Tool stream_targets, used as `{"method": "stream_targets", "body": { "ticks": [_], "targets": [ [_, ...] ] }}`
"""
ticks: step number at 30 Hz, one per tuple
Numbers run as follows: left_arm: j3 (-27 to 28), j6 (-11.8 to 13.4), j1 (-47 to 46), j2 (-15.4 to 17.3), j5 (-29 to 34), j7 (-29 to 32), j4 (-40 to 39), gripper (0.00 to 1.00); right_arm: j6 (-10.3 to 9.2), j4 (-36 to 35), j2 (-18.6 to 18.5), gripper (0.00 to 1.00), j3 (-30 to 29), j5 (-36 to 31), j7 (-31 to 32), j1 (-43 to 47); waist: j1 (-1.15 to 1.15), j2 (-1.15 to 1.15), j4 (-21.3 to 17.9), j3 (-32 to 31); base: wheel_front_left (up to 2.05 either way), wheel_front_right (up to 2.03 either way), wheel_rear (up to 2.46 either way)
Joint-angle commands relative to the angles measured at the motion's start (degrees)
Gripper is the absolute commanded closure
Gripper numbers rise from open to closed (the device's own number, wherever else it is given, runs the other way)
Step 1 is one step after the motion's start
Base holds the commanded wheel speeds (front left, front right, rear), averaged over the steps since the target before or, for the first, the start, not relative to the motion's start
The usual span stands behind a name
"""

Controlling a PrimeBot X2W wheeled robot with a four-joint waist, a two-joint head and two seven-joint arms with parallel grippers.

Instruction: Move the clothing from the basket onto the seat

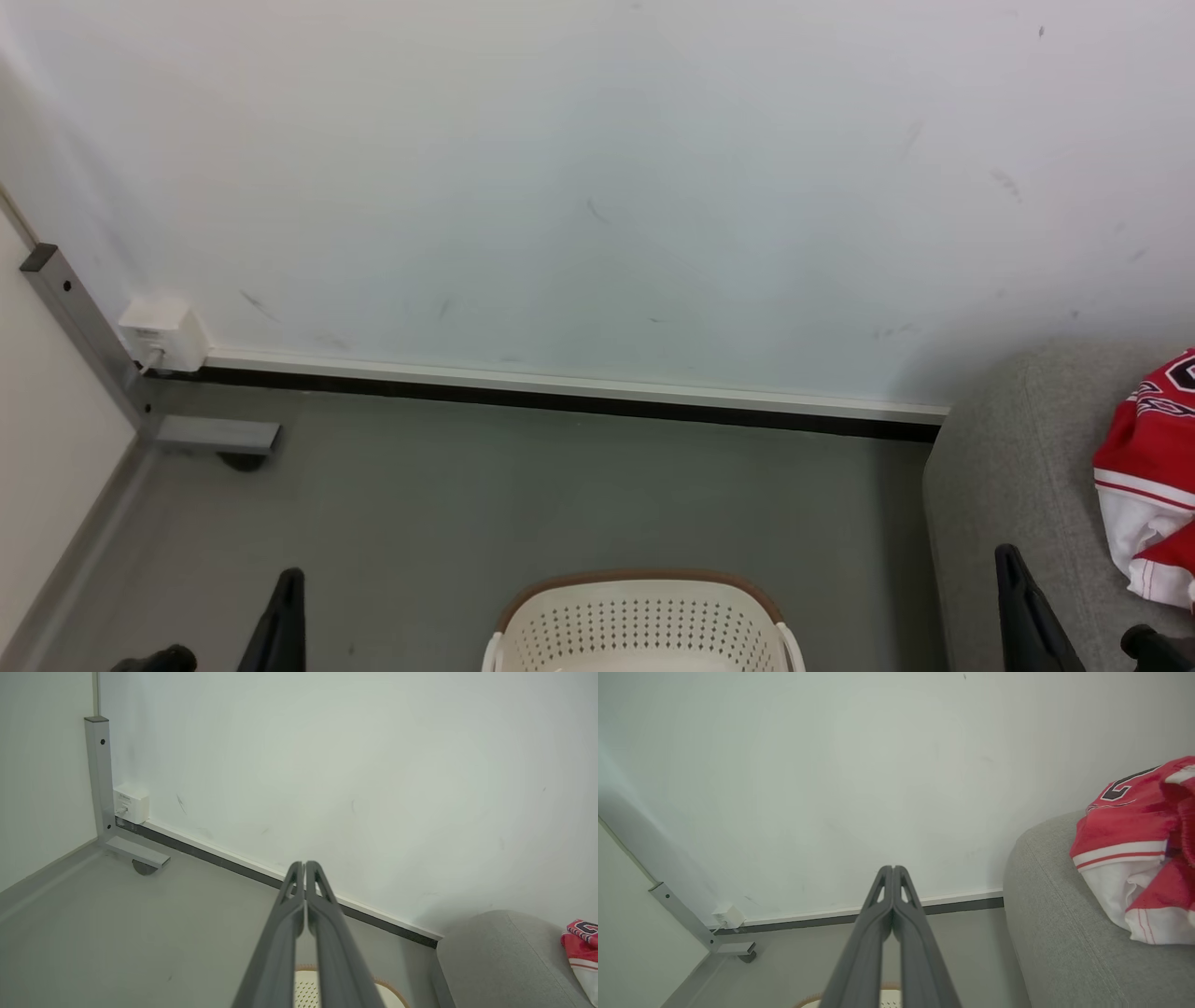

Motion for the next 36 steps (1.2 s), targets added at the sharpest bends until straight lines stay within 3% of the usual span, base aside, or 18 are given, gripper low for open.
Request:
{"method": "stream_targets", "body": {
  "ticks": [1, 36],
  "targets": [
    [0.5, 0.4, -1.8, 0.3, -3.2, 0.7, -1.0, 1.0, -0.01, -0.6, -0.1, 1.0, -0.7, 3.0, 0.6, -1.9, 0.0, 0.0, -0.1, 0.0, 0.0, 0.0, 0.0],
    [1.6, 2.3, -4.6, -0.8, -31.3, 8.0, -2.4, 1.0, -0.04, 0.7, -0.6, 1.0, -3.5, 30.2, 7.4, -5.0, 0.0, 0.0, -1.5, 0.6, 0.0, 0.0, 0.0]
  ]
}}
